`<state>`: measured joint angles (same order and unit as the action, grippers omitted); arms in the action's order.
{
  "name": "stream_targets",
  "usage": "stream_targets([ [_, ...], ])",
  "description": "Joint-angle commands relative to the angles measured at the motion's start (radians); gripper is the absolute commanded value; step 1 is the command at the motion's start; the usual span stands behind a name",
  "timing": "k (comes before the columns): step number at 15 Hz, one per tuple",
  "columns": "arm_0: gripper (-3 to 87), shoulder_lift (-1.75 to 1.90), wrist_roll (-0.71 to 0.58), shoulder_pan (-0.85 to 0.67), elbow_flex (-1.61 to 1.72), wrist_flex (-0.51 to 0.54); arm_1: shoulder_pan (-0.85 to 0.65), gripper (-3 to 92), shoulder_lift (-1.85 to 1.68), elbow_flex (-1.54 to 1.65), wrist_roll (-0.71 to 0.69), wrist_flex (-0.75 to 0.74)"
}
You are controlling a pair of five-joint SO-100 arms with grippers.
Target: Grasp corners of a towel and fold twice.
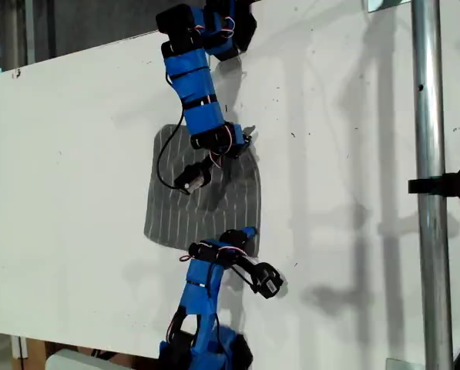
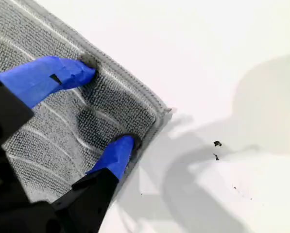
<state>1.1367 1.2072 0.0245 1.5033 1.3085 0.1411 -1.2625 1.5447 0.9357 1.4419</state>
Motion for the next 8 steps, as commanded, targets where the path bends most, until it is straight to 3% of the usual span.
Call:
stream_targets([
  [1, 15.1, 0.044, 0.031, -0.003, 0.074, -0.118, 0.000, -0.2, -0.037, -0.067, -0.003, 0.020],
  [2, -2.9, 0.049, 0.028, -0.006, 0.074, -0.120, -0.002, -0.2, -0.043, -0.067, -0.003, 0.023],
  [6, -2.9, 0.078, 0.063, 0.018, 0.008, -0.063, -0.003, -0.2, -0.075, -0.063, -0.003, 0.032],
  [8, -2.9, 0.115, 0.074, 0.020, -0.034, 0.015, 0.003, -0.2, -0.130, -0.066, -0.002, 0.035],
])
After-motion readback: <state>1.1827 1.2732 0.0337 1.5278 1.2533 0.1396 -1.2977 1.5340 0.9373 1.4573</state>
